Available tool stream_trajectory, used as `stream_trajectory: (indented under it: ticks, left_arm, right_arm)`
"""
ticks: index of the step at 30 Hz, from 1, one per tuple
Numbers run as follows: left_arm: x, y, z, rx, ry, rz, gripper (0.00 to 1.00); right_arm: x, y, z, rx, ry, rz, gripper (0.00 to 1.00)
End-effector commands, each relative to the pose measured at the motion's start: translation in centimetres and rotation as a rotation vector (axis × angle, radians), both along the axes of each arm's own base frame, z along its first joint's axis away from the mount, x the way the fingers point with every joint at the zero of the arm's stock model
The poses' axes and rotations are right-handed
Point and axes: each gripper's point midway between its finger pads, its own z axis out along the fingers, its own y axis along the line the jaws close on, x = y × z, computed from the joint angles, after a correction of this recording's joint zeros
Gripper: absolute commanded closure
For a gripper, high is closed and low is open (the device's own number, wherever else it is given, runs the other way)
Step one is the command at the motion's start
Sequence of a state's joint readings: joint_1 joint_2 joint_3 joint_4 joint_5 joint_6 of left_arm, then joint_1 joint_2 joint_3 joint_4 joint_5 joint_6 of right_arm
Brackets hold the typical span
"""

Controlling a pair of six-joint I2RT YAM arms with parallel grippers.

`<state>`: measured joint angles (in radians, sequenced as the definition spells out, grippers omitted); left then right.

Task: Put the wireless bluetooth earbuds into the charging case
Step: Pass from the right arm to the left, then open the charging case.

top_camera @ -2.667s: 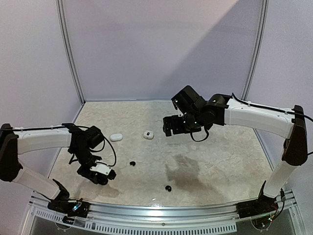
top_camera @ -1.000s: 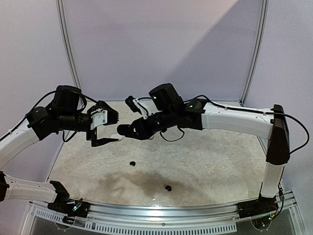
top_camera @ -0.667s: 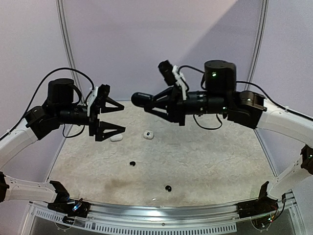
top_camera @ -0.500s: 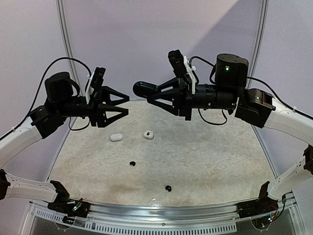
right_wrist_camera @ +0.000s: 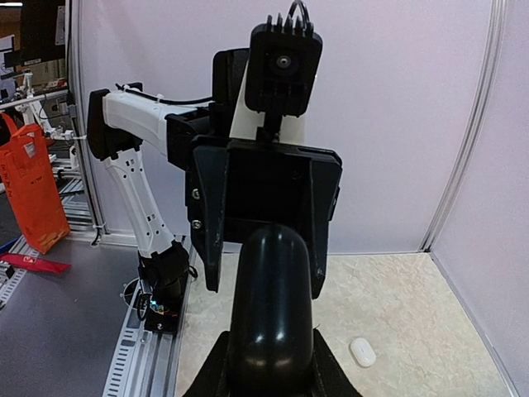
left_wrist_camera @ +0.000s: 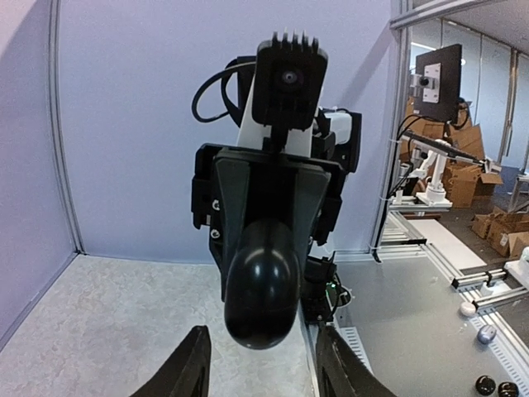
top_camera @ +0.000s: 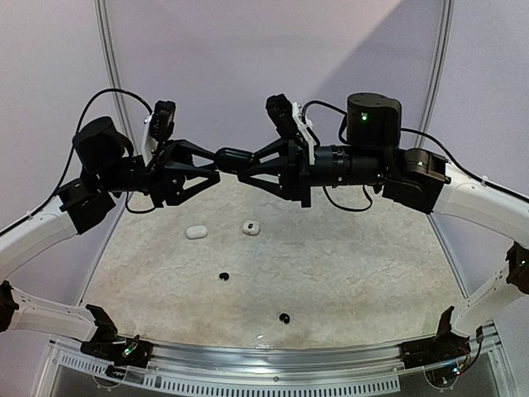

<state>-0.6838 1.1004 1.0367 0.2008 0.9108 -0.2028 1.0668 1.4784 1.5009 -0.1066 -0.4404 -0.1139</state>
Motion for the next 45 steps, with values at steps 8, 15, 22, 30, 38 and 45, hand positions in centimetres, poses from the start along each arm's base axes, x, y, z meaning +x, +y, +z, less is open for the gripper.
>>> stream_trajectory:
  ticks: [8, 15, 22, 30, 38, 45]
  left_arm:
    - [-1.4, -1.1, -0.3, -0.011, -0.03, -0.074, 0.58]
    - [-1.4, -1.4, -1.0, -0.001, -0.016, -0.067, 0.64]
    - [-1.3, -1.5, -1.2, -0.003, -0.014, -0.056, 0.85]
    - [-0.6, -1.3, -1.4, -0.002, -0.012, 0.003, 1.0]
    - [-0.2, -1.2, -2.5, 0.052, -0.117, 0.044, 1.0]
    - [-0.8, -1.2, -4.1, 0.122, -0.268, 0.028, 1.0]
  right_arm:
    - [0.1, 0.9, 0.6, 0.016, -0.009, 0.012, 1.0]
    - [0.0, 1.0, 0.7, 0.024, -0.005, 0.015, 1.0]
    - [0.1, 1.0, 0.7, 0.025, -0.01, 0.012, 1.0]
    - [2.0, 0.7, -0.5, -0.022, 0.024, -0.101, 0.48]
    - [3.4, 0.3, -0.2, -0.035, 0.059, -0.192, 0.34]
    - [4.9, 0.8, -1.4, -0.081, 0.081, -0.256, 0.36]
